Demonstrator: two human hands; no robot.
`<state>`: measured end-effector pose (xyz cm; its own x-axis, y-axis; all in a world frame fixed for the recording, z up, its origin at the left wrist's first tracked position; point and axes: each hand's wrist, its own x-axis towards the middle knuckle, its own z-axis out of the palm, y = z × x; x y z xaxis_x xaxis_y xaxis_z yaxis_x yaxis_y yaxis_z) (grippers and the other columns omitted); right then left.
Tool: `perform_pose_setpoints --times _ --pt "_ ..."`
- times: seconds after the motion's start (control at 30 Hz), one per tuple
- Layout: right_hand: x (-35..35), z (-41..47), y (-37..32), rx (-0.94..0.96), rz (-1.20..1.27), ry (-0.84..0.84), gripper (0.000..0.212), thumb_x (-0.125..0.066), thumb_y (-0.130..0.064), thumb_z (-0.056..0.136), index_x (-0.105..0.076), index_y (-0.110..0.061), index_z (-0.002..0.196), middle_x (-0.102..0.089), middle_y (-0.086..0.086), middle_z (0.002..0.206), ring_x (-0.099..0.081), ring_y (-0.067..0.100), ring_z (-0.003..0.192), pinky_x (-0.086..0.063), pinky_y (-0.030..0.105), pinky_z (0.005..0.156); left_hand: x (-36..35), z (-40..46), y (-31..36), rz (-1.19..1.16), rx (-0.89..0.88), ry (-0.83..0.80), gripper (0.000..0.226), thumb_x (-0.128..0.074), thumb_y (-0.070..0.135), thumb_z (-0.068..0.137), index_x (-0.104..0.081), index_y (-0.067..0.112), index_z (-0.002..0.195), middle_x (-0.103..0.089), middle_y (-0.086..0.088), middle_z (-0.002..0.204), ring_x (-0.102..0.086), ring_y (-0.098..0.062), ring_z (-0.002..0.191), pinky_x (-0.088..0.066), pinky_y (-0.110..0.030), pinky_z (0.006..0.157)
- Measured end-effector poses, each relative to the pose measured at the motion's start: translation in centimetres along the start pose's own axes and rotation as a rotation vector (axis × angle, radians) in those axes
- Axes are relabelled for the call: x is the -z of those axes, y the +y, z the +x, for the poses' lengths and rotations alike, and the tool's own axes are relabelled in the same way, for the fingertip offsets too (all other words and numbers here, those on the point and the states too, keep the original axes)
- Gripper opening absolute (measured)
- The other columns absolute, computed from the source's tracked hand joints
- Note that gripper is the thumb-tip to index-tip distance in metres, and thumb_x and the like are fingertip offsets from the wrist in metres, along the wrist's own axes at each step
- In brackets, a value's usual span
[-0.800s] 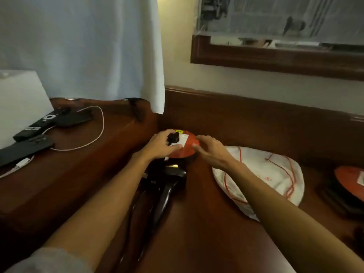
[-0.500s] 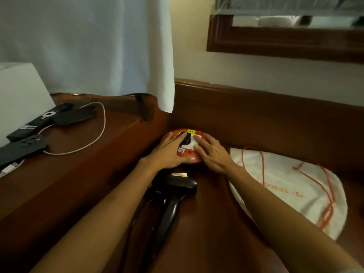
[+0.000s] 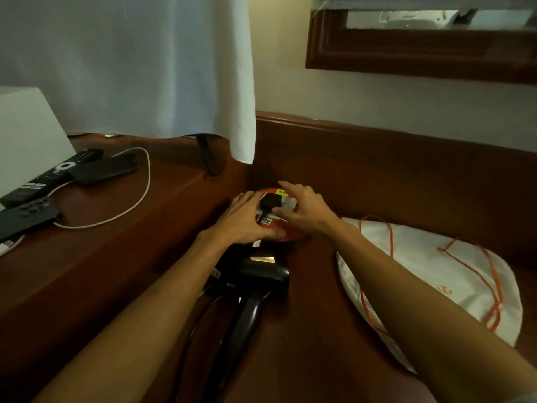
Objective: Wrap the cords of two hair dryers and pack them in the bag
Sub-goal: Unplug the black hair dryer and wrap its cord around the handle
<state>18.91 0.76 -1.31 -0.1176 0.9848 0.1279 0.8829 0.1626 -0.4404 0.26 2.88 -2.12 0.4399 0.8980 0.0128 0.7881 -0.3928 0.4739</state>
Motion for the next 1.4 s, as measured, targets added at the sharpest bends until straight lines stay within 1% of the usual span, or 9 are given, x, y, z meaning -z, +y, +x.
perform_pose_setpoints --times 0.2,0.33,0.47,0.7,0.8,0.97,1.1,1.2,1.4 --pt "0.3 1.8 -1.2 0.036 0.105 -0.164 0.057 -0.067 -0.028 0.095 -0.046 -0.025 0.148 -0.057 0.005 0.141 -0.057 0.026 0.125 -0.047 0.041 0.103 -0.8 0.2 -1.4 -0.132 0.018 -0.046 0.115 -0.080 0.064 0.069 -0.015 0.036 0.159 -0.002 0.011 0.168 -0.011 -0.026 0.153 -0.023 -0.053 0.120" --pt "0.2 1.8 -1.0 0.076 0.086 -0.103 0.050 -0.065 -0.028 0.096 -0.052 -0.027 0.144 -0.054 0.004 0.132 -0.052 0.023 0.118 -0.040 0.033 0.090 -0.8 0.3 -1.3 -0.138 -0.007 -0.027 0.108 -0.081 0.063 0.069 -0.023 0.036 0.156 -0.015 0.014 0.162 -0.021 -0.024 0.148 -0.030 -0.051 0.116" --pt "0.3 1.6 -1.1 0.084 0.103 -0.091 0.050 -0.065 -0.027 0.096 -0.051 -0.024 0.145 -0.052 0.005 0.134 -0.050 0.023 0.119 -0.041 0.034 0.091 -1.0 0.7 -2.0 -0.158 0.014 -0.041 0.121 -0.073 0.085 0.049 -0.025 0.044 0.152 -0.019 0.017 0.160 -0.025 -0.025 0.148 -0.033 -0.059 0.114" --pt "1.4 1.4 -2.3 0.039 0.145 -0.001 0.054 -0.066 -0.022 0.096 -0.050 -0.016 0.147 -0.052 0.007 0.137 -0.052 0.027 0.125 -0.049 0.040 0.101 -0.4 -0.1 -1.3 -0.151 0.041 -0.086 0.121 -0.077 0.076 0.058 -0.017 0.041 0.158 0.002 0.010 0.169 -0.006 -0.024 0.155 -0.022 -0.061 0.119" --pt "2.9 1.2 -3.5 0.050 0.132 0.037 0.056 -0.071 -0.022 0.093 -0.053 -0.014 0.145 -0.056 0.006 0.133 -0.056 0.024 0.121 -0.050 0.031 0.097 0.3 -0.3 -0.7 -0.204 0.050 -0.102 0.120 -0.078 0.075 0.060 -0.019 0.039 0.158 -0.001 0.005 0.169 -0.008 -0.026 0.155 -0.023 -0.062 0.119" --pt "3.5 -2.2 -2.9 -0.066 0.080 0.159 0.058 -0.077 -0.037 0.086 -0.061 -0.013 0.136 -0.067 0.006 0.130 -0.061 0.023 0.121 -0.049 0.044 0.103 1.9 -3.7 0.8 -0.434 0.050 0.036 0.108 -0.073 0.072 0.069 -0.025 0.035 0.158 -0.001 0.004 0.170 -0.007 -0.022 0.154 -0.020 -0.053 0.121" --pt "0.5 -7.1 -0.7 -0.235 0.101 0.319 0.055 -0.071 -0.046 0.088 -0.061 -0.020 0.135 -0.066 0.003 0.126 -0.052 0.026 0.123 -0.036 0.052 0.107 1.9 -9.8 2.4 -0.430 -0.040 0.312 0.070 -0.080 0.039 0.082 -0.049 0.025 0.144 -0.046 0.004 0.147 -0.042 -0.016 0.137 -0.041 -0.026 0.104" --pt "-2.3 -10.6 0.2 -0.364 0.190 0.438 0.055 -0.066 -0.056 0.086 -0.063 -0.021 0.129 -0.065 0.003 0.122 -0.054 0.025 0.119 -0.044 0.053 0.104 -0.5 -15.3 4.2 -0.381 -0.037 0.426 0.046 -0.076 0.031 0.086 -0.059 0.026 0.129 -0.053 0.011 0.128 -0.043 -0.006 0.122 -0.033 -0.009 0.089" --pt "-3.5 -12.7 -0.7 -0.501 0.088 0.243 0.046 -0.054 -0.049 0.099 -0.055 -0.020 0.135 -0.062 0.010 0.133 -0.042 0.032 0.136 -0.024 0.055 0.116 -6.5 -21.2 4.3 -0.189 0.093 0.429 0.048 -0.068 0.047 0.087 -0.051 0.032 0.129 -0.047 0.005 0.133 -0.046 -0.013 0.122 -0.051 -0.035 0.091"
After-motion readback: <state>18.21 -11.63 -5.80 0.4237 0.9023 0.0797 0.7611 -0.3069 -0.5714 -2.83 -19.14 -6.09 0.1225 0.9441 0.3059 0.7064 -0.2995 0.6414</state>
